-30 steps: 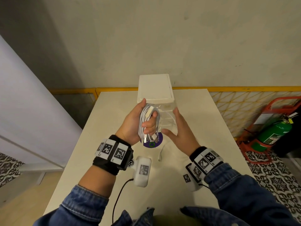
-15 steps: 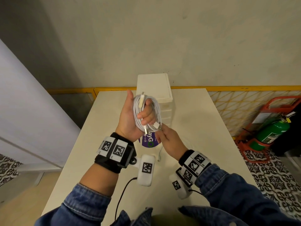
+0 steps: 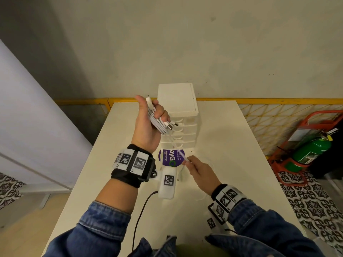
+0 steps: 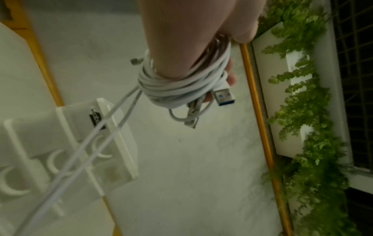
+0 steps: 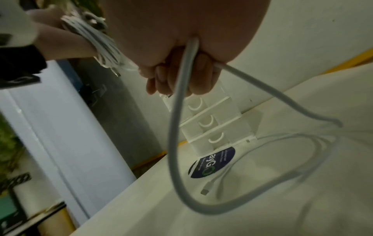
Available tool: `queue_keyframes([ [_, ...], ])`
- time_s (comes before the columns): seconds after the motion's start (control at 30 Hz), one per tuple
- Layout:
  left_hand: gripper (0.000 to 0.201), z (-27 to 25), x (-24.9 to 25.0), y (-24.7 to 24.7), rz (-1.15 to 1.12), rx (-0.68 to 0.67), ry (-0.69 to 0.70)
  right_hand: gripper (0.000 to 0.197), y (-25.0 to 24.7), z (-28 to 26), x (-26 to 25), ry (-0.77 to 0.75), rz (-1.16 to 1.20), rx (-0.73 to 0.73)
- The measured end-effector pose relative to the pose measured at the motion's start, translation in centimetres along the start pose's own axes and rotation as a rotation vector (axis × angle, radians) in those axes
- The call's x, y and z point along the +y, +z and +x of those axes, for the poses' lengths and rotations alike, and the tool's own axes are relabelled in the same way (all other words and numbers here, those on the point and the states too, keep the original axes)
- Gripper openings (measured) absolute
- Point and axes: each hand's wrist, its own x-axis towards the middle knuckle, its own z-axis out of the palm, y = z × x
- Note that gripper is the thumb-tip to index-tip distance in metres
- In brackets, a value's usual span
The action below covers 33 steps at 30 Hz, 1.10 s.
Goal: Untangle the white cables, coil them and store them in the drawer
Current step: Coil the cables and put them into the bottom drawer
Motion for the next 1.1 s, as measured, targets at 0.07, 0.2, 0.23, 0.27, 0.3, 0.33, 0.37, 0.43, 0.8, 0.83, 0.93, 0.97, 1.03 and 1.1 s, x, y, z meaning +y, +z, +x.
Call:
queue_keyframes([
  [0.07, 0.046, 0.1, -0.8, -0.7, 0.075, 0.095, 0.037, 0.019, 0.0, -0.1, -0.4, -0.018, -0.044, -0.107],
  [0.2, 0.037, 0.1, -1.9, -2.6, 0.532, 0.133, 0.14, 0.019, -0.6, 0.1, -1.6, -0.133, -0.052, -0.149],
  [0.23, 0.042, 0.0, -2.3, -3.2, 0.753, 0.107, 0.174, 0.021, -0.8, 0.3, -2.1, -0.167, -0.06, -0.141],
  [0.27, 0.049, -0.1, -2.9, -3.9, 0.959, 0.066, 0.187, 0.023, -1.0, 0.4, -2.6, -0.2, -0.072, -0.127],
  [0.3, 0.056, -0.3, -3.4, -4.5, 1.116, 0.016, 0.165, 0.025, -1.2, 0.6, -3.1, -0.232, -0.088, -0.105],
  [0.33, 0.064, -0.6, -3.9, -5.0, 1.22, -0.029, 0.11, 0.027, -1.5, 0.8, -3.6, -0.265, -0.11, -0.076],
  [0.37, 0.07, -0.9, -4.4, -5.4, 1.279, -0.075, 0.031, 0.028, -1.9, 1.0, -4.0, -0.301, -0.134, -0.041],
  [0.43, 0.074, -1.7, -5.0, -5.9, 1.322, -0.181, -0.154, 0.022, -2.9, 1.3, -4.7, -0.363, -0.182, 0.03],
  [0.8, 0.037, -4.1, -5.8, -4.8, 0.647, -0.599, -0.836, 0.015, -7.6, 2.6, -3.1, -0.278, -0.098, 0.109],
  [0.83, 0.039, -4.0, -5.6, -4.5, 0.517, -0.61, -0.839, 0.017, -7.4, 2.6, -2.6, -0.256, -0.078, 0.108],
  [0.93, 0.044, -3.5, -5.0, -4.0, 0.255, -0.632, -0.815, 0.026, -6.2, 2.4, -1.6, -0.194, -0.049, 0.056],
  [0.97, 0.044, -3.4, -4.9, -3.8, 0.2, -0.632, -0.807, 0.028, -5.7, 2.3, -1.4, -0.184, -0.049, 0.044],
  [1.03, 0.044, -3.2, -4.5, -3.5, 0.097, -0.608, -0.801, 0.025, -4.9, 2.1, -1.4, -0.147, -0.055, 0.037],
  [1.1, 0.046, -2.9, -4.1, -3.5, 0.036, -0.583, -0.788, 0.026, -4.6, 1.9, -1.3, -0.088, -0.025, 0.039],
])
